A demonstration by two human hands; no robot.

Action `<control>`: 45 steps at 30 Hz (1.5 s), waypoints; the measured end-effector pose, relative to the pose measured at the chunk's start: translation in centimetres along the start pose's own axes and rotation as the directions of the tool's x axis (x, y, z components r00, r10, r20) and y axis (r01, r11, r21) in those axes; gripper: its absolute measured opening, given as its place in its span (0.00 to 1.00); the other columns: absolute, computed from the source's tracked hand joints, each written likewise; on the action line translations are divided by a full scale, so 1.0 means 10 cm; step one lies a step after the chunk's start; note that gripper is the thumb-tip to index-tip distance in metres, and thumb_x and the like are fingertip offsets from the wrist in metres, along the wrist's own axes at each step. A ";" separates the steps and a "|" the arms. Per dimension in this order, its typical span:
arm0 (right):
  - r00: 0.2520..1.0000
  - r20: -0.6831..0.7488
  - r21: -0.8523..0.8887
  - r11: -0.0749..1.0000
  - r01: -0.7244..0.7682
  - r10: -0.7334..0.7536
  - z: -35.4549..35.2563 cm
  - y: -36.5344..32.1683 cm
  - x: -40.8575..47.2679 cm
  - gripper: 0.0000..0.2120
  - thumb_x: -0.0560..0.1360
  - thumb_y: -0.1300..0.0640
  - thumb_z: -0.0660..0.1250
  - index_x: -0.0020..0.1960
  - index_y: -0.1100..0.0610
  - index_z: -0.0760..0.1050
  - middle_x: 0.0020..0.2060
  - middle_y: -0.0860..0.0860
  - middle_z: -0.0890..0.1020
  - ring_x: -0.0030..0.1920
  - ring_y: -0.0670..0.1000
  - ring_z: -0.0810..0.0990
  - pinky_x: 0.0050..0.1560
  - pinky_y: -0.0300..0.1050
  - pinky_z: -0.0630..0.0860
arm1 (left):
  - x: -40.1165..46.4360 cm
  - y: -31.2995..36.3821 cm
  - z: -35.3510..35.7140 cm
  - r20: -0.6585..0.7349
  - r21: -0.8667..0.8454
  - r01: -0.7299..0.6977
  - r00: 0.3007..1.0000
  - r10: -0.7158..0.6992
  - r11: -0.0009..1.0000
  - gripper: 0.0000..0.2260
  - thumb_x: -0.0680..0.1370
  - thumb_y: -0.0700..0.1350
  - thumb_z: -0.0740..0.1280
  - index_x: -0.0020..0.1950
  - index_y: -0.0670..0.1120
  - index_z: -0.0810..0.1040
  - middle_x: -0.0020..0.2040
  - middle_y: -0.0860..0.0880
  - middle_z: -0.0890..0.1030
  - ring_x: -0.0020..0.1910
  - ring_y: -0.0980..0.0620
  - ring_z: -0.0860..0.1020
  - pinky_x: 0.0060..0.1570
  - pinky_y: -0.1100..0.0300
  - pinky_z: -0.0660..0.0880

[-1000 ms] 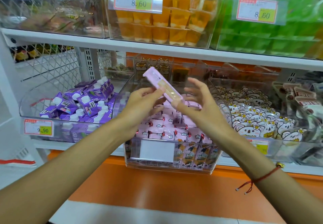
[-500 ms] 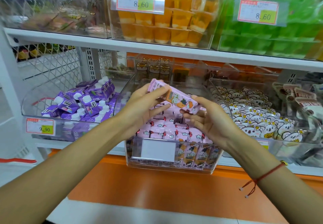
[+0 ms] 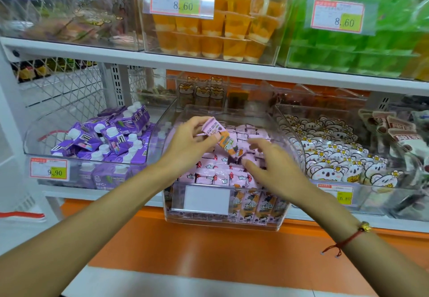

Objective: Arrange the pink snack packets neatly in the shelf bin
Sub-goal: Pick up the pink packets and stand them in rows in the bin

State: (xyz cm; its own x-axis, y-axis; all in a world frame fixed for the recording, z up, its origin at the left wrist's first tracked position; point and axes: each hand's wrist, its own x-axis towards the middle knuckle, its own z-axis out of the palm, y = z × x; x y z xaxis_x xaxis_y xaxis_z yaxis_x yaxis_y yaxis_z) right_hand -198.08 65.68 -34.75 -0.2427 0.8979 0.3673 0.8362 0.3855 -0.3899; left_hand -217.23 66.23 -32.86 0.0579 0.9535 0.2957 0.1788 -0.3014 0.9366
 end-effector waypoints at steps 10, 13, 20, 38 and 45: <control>0.966 -0.085 0.734 0.671 -0.106 0.246 -0.13 -0.17 0.08 0.31 0.70 0.38 0.64 0.69 0.47 0.63 0.59 0.45 0.78 0.55 0.43 0.79 0.55 0.42 0.75 | 0.07 0.01 0.03 0.136 -0.550 0.232 0.973 -0.188 0.803 0.13 0.77 0.39 0.66 0.62 0.40 0.75 0.55 0.44 0.83 0.54 0.52 0.81 0.53 0.63 0.78; 0.949 -0.137 0.856 0.515 -0.029 0.282 -0.15 -0.18 0.11 0.21 0.74 0.54 0.69 0.66 0.51 0.67 0.55 0.51 0.81 0.52 0.46 0.82 0.54 0.41 0.78 | 0.04 0.00 0.11 0.130 -0.264 0.171 0.981 -0.141 0.949 0.12 0.74 0.44 0.70 0.57 0.48 0.74 0.52 0.51 0.83 0.49 0.60 0.81 0.50 0.69 0.76; 0.877 -0.356 0.748 0.661 0.061 0.322 -0.13 -0.11 0.15 0.20 0.77 0.56 0.65 0.65 0.50 0.61 0.54 0.53 0.78 0.51 0.46 0.79 0.52 0.39 0.77 | -0.01 -0.10 -0.08 0.297 0.713 -0.268 0.953 0.066 0.649 0.15 0.81 0.56 0.55 0.66 0.56 0.72 0.63 0.54 0.76 0.60 0.51 0.74 0.56 0.50 0.73; 0.975 -0.132 0.083 0.978 0.193 -0.181 -0.04 -0.08 0.24 0.18 0.77 0.58 0.65 0.65 0.51 0.68 0.60 0.50 0.75 0.55 0.48 0.75 0.56 0.48 0.74 | 0.04 -0.17 -0.10 0.323 0.802 -0.267 0.946 -0.012 0.535 0.13 0.81 0.53 0.55 0.61 0.60 0.76 0.57 0.56 0.81 0.57 0.51 0.77 0.46 0.57 0.72; 0.981 0.157 -0.110 0.985 0.131 -0.113 0.11 0.08 0.31 0.14 0.79 0.58 0.58 0.61 0.54 0.77 0.62 0.53 0.75 0.60 0.53 0.72 0.58 0.44 0.70 | 0.02 -0.16 -0.10 0.312 0.801 -0.251 0.950 -0.022 0.543 0.13 0.81 0.53 0.56 0.63 0.60 0.75 0.59 0.55 0.80 0.58 0.51 0.76 0.50 0.55 0.72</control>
State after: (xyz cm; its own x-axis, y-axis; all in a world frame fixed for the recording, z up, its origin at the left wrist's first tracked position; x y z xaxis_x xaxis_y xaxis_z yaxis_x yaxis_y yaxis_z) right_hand -198.72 69.02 -34.83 -0.4094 0.8709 0.2719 0.8465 0.4737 -0.2430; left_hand -218.45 66.94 -34.10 0.3577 0.9119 0.2013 0.8697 -0.4038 0.2837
